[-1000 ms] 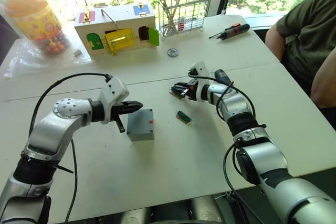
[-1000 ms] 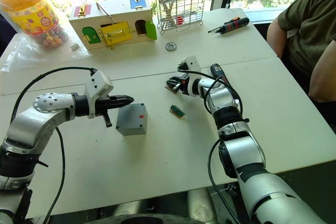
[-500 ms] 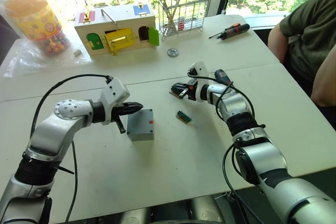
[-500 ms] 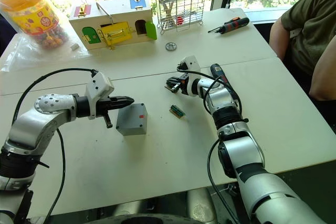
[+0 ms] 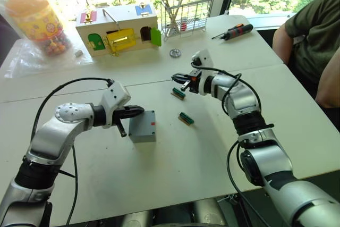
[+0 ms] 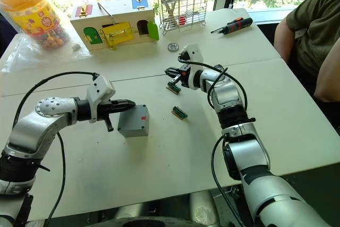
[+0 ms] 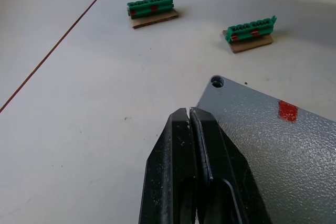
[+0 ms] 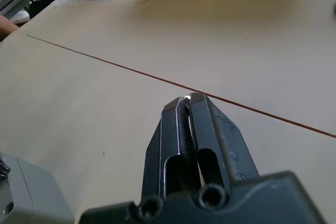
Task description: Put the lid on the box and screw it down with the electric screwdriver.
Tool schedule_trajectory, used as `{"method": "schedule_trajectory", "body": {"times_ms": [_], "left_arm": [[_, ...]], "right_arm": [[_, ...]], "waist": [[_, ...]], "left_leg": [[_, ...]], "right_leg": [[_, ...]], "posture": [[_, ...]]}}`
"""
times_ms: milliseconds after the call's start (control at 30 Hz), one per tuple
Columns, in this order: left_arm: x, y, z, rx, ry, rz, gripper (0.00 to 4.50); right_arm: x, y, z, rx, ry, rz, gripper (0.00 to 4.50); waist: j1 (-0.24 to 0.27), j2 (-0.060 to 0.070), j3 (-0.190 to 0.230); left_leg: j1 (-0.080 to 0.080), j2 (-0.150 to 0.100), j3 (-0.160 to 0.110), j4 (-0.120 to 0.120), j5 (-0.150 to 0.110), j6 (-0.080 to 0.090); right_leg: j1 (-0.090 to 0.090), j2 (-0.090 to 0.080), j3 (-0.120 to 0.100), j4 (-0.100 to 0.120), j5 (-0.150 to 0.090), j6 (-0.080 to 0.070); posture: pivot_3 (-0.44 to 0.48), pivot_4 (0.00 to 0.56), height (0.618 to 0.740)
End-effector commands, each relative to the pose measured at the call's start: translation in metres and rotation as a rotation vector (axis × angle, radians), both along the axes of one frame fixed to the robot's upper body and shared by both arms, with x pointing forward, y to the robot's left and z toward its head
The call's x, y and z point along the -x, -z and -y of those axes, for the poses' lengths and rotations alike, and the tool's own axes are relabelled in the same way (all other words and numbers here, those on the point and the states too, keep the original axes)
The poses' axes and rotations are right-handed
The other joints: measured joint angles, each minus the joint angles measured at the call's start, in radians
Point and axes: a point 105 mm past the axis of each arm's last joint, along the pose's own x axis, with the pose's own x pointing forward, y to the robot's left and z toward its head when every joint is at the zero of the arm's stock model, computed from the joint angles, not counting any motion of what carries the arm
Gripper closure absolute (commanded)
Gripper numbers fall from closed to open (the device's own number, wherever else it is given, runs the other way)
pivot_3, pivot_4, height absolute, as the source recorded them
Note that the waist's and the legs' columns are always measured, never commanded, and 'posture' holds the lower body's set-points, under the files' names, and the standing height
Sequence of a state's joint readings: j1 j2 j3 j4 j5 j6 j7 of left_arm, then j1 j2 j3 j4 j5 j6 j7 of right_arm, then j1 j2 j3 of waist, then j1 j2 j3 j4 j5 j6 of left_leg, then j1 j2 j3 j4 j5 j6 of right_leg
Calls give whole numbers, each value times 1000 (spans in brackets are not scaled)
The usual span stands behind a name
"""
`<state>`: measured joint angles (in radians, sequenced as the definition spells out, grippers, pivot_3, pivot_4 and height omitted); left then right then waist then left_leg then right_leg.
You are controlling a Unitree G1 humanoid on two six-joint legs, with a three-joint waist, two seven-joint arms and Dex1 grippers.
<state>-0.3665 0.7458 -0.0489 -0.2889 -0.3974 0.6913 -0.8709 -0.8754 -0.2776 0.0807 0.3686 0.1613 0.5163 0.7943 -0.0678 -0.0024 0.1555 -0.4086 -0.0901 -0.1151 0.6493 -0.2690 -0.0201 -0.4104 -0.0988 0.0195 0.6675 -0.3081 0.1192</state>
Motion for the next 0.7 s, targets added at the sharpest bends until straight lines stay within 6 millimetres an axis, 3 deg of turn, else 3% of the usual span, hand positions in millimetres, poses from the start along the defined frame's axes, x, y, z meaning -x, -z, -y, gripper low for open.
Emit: {"method": "schedule_trajectory", "body": {"times_ms": [33, 133, 267, 433, 700], "left_arm": [[5, -21, -8, 31, -8, 45, 4500], [11, -28, -18, 55, -23, 25, 4500], [22, -28, -25, 53, -19, -20, 4500], [30, -16, -30, 8, -8, -69, 4500], [28, -14, -24, 25, -10, -67, 4500]], "right_arm": [[38, -24, -15, -30, -161, 53, 4427], [79, -17, -30, -34, -301, 20, 4427], [104, -4, -43, -46, -349, -22, 4427], [106, 8, -54, -44, -335, -45, 4427], [97, 13, -56, -33, -311, -44, 4427]], "waist": [[0, 0, 0], [-1, 0, 0], [1, 0, 0], [12, 0, 0], [30, 0, 0]], "left_leg": [[0, 0, 0, 0, 0, 0], [0, 0, -1, -1, 0, 0], [0, 1, 0, 0, 0, 0], [0, 0, 0, 0, 0, 0], [0, 0, 0, 1, 0, 0]], "right_leg": [[0, 0, 0, 0, 0, 0], [0, 0, 1, 0, 0, 0], [0, 0, 1, 0, 0, 0], [0, 0, 2, 0, 0, 0], [1, 0, 2, 0, 0, 0]], "posture": [[0, 150, 740], [0, 150, 740], [0, 150, 740], [0, 150, 740], [0, 150, 740]]}}
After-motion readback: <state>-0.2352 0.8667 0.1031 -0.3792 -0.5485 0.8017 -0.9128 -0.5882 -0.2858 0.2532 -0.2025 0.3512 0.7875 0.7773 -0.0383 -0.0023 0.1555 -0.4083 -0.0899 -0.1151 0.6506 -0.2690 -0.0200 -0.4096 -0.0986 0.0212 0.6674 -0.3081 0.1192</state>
